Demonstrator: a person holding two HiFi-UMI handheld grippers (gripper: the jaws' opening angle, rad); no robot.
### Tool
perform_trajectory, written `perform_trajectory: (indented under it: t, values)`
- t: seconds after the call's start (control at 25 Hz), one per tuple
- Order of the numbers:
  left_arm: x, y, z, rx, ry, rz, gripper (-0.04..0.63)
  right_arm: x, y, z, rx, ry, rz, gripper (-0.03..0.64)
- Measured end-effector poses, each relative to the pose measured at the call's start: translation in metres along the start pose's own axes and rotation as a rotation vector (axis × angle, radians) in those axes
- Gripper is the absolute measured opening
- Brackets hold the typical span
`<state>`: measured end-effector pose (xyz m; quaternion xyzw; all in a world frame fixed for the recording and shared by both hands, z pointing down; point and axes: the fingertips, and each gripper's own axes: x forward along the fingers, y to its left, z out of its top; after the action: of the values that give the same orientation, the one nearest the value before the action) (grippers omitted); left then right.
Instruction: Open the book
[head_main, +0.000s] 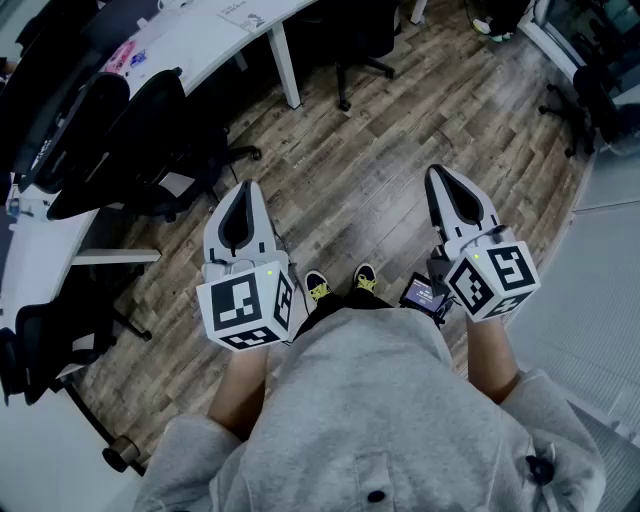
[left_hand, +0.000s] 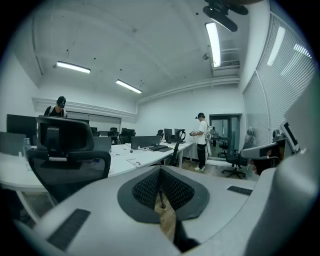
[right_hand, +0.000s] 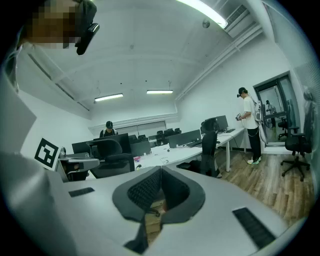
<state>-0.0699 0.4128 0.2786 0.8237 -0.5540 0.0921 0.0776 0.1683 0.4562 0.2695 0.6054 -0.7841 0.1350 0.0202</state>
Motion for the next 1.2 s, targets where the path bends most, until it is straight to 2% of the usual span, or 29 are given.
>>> perform_trajectory:
  t: [0.16, 0.44, 0.84, 1.08, 1.2]
  values:
    - [-0.004, 0.006, 0.002, 0.032, 0.001, -0.003, 0.009, 0.004, 0.009, 0.000, -0.006, 0.005, -0.005, 0.026]
    - [-0.013, 0.032, 0.003, -0.003, 0.002, 0.003, 0.009, 0.014, 0.032, 0.004, 0.017, -0.015, -0.007, 0.026]
    - [-0.028, 0.071, 0.004, 0.005, -0.012, 0.005, 0.009, 0.025, 0.067, 0.007, 0.028, -0.050, -0.043, 0.025]
    - [-0.030, 0.080, 0.005, -0.006, -0.021, -0.008, 0.009, 0.032, 0.090, 0.008, -0.009, -0.043, 0.020, 0.025]
    - [-0.030, 0.084, 0.007, -0.014, -0.026, -0.012, 0.009, 0.036, 0.094, 0.008, -0.002, -0.045, 0.021, 0.025]
